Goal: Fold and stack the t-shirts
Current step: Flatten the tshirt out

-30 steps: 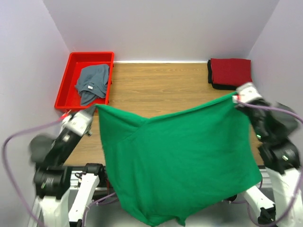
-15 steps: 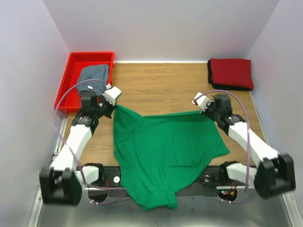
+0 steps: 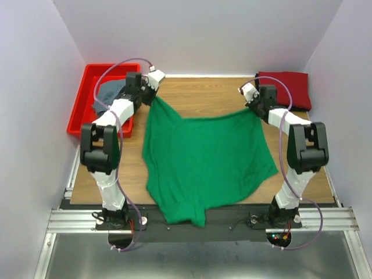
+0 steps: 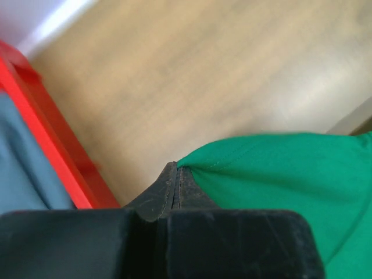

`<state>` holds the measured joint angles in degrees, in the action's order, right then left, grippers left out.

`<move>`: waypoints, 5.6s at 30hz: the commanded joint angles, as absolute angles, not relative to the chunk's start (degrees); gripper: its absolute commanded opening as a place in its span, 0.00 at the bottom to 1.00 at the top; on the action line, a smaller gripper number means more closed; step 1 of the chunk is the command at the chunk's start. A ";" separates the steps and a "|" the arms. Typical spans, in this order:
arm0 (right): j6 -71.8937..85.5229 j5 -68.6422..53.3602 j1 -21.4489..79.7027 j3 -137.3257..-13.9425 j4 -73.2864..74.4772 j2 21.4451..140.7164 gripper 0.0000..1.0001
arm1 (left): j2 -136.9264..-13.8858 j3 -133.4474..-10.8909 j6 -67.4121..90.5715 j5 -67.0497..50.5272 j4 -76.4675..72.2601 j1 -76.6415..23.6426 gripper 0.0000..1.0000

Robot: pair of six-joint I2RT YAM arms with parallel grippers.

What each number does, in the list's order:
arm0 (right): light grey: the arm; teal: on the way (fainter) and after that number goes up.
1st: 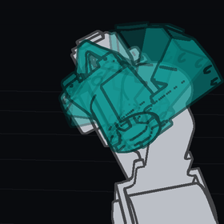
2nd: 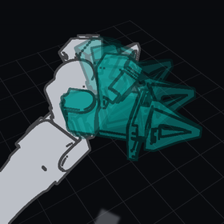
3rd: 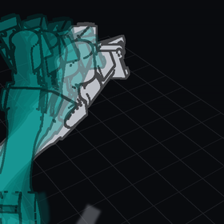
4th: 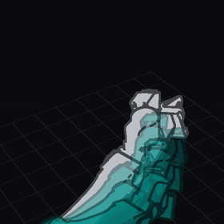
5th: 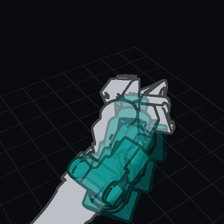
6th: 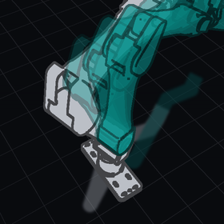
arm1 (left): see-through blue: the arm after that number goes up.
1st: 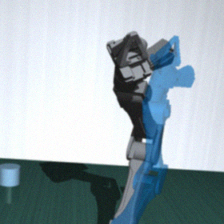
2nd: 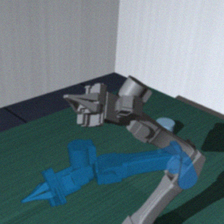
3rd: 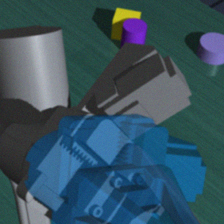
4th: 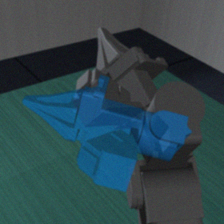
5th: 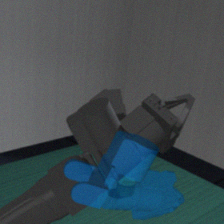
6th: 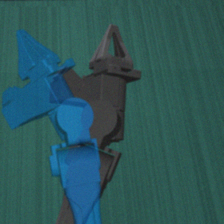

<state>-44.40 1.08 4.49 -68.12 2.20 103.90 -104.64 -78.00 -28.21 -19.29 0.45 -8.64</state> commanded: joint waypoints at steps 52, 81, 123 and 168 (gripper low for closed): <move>-35.24 -5.81 3.25 -65.76 36.12 102.84 0.35 | -104.06 -64.34 -32.16 -10.90 22.32 -8.79 0.38; -17.23 -15.21 -6.15 -79.54 61.52 105.54 0.48 | -102.30 -67.59 -31.99 -14.33 25.40 -9.14 0.43; -17.66 -17.58 -8.09 -84.11 64.68 111.89 0.02 | -104.68 -68.73 -31.90 -14.59 24.87 -9.14 0.44; -26.54 -14.33 -8.53 -75.15 62.14 100.81 0.46 | -76.46 -50.89 -53.70 -22.15 38.41 -38.57 0.41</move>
